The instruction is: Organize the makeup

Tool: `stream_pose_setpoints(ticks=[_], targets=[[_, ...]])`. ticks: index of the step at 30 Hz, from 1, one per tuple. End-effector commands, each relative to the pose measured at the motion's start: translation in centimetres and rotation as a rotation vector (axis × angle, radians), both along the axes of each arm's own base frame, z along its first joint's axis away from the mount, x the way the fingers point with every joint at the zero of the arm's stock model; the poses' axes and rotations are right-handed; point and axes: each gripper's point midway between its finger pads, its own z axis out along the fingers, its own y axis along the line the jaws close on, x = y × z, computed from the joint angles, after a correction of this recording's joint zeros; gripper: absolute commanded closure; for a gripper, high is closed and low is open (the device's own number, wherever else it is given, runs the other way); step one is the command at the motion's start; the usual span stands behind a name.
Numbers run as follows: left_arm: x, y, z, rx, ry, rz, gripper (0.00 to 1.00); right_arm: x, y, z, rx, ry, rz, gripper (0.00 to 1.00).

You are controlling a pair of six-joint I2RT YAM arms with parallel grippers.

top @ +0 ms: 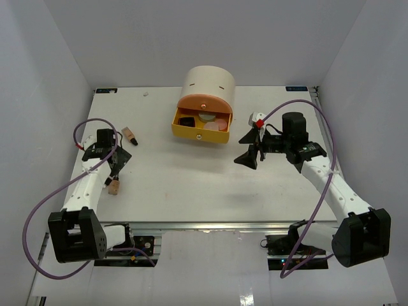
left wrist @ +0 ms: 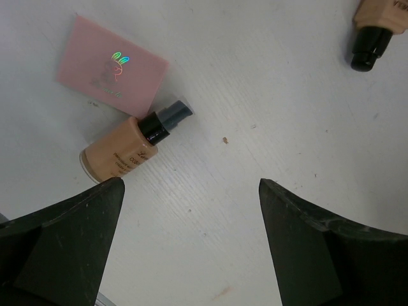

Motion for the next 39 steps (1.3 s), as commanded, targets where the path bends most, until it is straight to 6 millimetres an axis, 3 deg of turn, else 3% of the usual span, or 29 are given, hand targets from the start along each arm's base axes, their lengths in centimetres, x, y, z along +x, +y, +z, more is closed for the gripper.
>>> stream_pose_setpoints(ticks=[1,10,18,24,39], targets=[[0.3,1.0,2.5,0.046,-0.079,0.061,0.02,-0.4,-0.6,0.8,0.058,-0.054,0.059,0.10],[-0.3,1.6,2.0,0.018,-0.094,0.172,0.02,-0.7,-1.5,-1.0,0.042,-0.028,0.118,0.10],[-0.7,5.0,-0.7,-0.236,-0.121,0.470,0.02,-0.1,-2.9,-1.8,0.027,-0.044,0.082,0.10],[-0.4,5.5,-3.5,-0.331,-0.085,0.674,0.02,-0.3,-3.1,-2.0,0.044,-0.034,0.092,0.10],[0.2,7.4,-7.2,-0.277,0.032,0.777,0.02,0.0,-4.1,-2.0,0.063,-0.018,0.062,0.10]])
